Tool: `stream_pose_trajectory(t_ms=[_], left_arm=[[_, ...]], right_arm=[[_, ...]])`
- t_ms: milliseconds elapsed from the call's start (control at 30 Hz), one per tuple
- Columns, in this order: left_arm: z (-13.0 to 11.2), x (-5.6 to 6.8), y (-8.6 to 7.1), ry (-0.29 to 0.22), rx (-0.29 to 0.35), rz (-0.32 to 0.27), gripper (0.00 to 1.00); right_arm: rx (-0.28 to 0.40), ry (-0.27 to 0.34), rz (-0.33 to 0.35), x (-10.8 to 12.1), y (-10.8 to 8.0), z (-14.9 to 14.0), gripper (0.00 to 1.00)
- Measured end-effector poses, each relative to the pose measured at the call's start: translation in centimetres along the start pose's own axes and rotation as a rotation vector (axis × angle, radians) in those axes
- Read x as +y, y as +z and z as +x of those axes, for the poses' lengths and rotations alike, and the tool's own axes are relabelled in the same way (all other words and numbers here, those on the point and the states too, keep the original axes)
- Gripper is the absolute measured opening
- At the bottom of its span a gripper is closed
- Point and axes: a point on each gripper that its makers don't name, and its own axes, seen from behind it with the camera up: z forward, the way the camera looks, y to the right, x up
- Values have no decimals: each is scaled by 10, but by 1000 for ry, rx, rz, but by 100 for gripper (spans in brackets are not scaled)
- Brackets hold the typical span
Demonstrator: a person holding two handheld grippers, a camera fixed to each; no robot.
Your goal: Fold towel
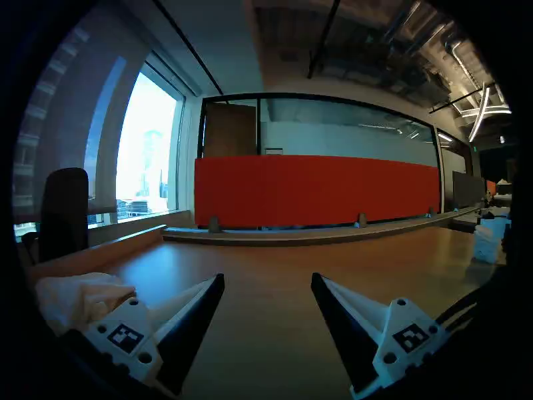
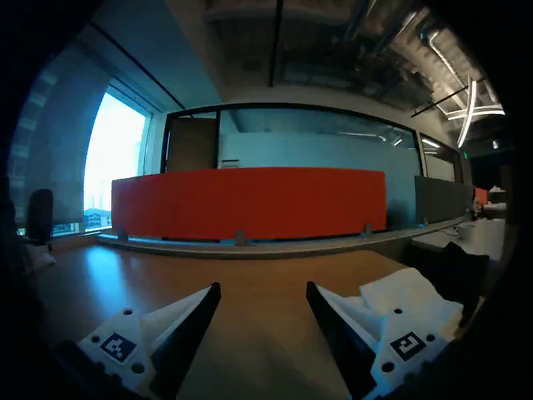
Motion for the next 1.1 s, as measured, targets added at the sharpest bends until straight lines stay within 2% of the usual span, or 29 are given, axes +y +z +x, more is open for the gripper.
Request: stream_pose_trajectory(t_ms=[367, 1100], left_arm=[[0, 0, 0, 0, 0, 0, 97], [1, 0, 0, 0, 0, 0, 97]], right_arm=[[-11, -13, -8, 0, 3, -12, 100], [-5, -17, -2, 1, 2, -12, 100]])
